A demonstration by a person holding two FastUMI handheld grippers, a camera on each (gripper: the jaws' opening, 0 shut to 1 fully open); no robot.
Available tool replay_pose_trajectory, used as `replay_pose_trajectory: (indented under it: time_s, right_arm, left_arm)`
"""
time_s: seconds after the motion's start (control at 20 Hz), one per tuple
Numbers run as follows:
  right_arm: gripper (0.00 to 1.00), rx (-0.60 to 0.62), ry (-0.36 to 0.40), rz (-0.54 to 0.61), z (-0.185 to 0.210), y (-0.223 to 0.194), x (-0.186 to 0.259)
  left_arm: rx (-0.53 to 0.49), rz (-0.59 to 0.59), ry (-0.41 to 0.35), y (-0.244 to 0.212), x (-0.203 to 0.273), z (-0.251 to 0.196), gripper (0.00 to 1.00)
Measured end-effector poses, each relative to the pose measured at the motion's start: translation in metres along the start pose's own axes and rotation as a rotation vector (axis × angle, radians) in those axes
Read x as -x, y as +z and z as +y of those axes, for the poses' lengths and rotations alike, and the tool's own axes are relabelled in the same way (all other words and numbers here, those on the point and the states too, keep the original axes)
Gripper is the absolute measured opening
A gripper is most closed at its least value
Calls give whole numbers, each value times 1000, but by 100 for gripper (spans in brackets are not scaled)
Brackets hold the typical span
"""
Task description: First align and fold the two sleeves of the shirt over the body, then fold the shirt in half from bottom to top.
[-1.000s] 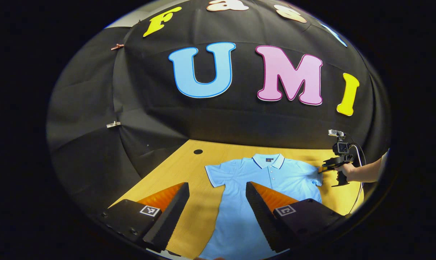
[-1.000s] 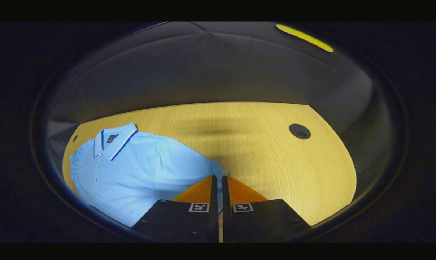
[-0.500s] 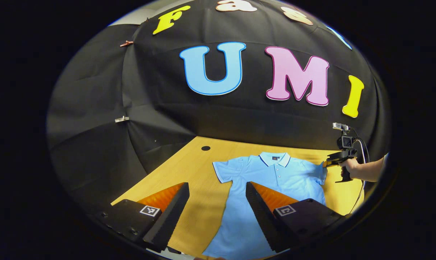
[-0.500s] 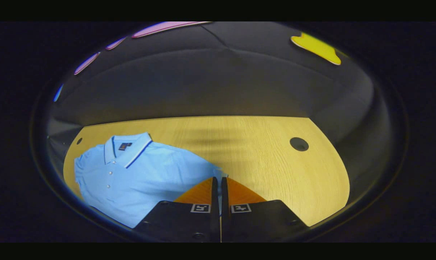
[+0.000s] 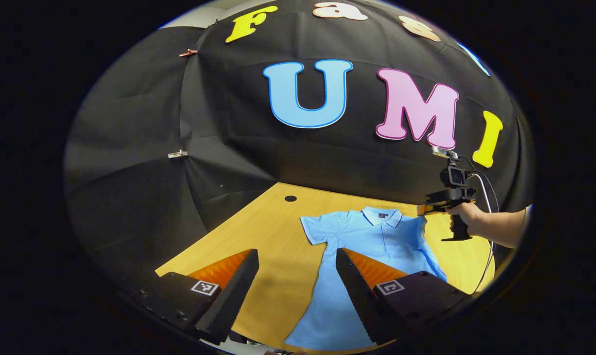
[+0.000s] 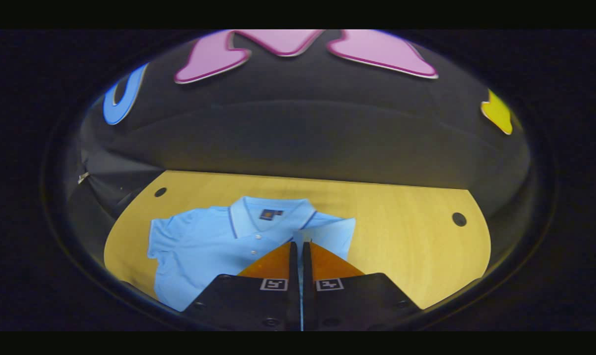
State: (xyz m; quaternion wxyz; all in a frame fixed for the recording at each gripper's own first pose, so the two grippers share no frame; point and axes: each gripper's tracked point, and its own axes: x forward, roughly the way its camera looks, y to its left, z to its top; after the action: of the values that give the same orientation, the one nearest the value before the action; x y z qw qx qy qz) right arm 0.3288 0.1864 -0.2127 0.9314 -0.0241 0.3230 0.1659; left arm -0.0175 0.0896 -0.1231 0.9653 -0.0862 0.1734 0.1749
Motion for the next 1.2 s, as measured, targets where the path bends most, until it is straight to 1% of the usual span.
replay_pose_trajectory:
  time_s: [0.05, 0.1, 0.15, 0.2, 0.25, 0.3, 0.35, 0.4, 0.5, 0.55, 0.6, 0.65, 0.75, 0.85, 0.9, 1.0, 1.05, 1.1, 1.2]
  right_arm:
    - [7, 24, 40, 12, 27, -5, 1]
    - [11, 49, 82, 17, 51, -8, 6]
    - [26, 80, 118, 21, 73, -11, 11]
    - [34, 109, 148, 22, 91, -14, 17]
    - [38, 134, 172, 18, 106, -24, 26]
    - [46, 145, 196, 16, 120, -29, 32]
    - [65, 150, 211, 11, 126, -33, 39]
    - [76, 152, 225, 4, 132, -37, 49]
    - [96, 169, 214, -19, 126, -39, 68]
    - [99, 175, 204, -32, 119, -40, 77]
    - [100, 177, 192, -45, 109, -41, 86]
    - [98, 176, 178, -53, 97, -42, 94]
    - [98, 150, 163, -55, 78, -48, 108]
    - [98, 125, 147, -71, 57, -45, 124]
    - [96, 117, 130, -91, 45, -39, 132]
    - [98, 85, 106, -117, 20, -33, 152]
    - [98, 59, 122, -129, 14, -31, 163]
    - [98, 45, 120, -146, 6, -29, 169]
    - [98, 38, 97, -172, -16, -32, 183]
  left_arm:
    - [4, 0, 7, -3, 2, 6, 100]
    - [9, 0, 14, -4, 4, 12, 100]
    - [14, 1, 20, -6, 4, 18, 100]
    - [19, 2, 26, -8, 4, 24, 100]
    - [26, 2, 30, -9, 0, 28, 100]
    - [31, 1, 30, -8, -5, 30, 100]
    - [33, -1, 26, -7, -12, 32, 100]
    - [30, -5, 19, -5, -20, 32, 100]
    - [16, -17, -10, 5, -45, 27, 100]
    - [5, -26, -29, 10, -58, 22, 100]
    - [-6, -30, -53, 15, -73, 16, 100]
    - [-13, -31, -77, 18, -89, 9, 100]
    - [-23, -14, -128, 21, -124, -8, 100]
    - [-39, -4, -162, 22, -164, -23, 100]
    - [-48, 5, -172, 21, -184, -30, 100]
    - [-57, 34, -188, 13, -226, -42, 100]
    - [-57, 47, -195, 11, -246, -49, 100]
    - [-57, 51, -204, 10, -266, -54, 100]
    - [-60, 77, -203, 2, -306, -59, 100]
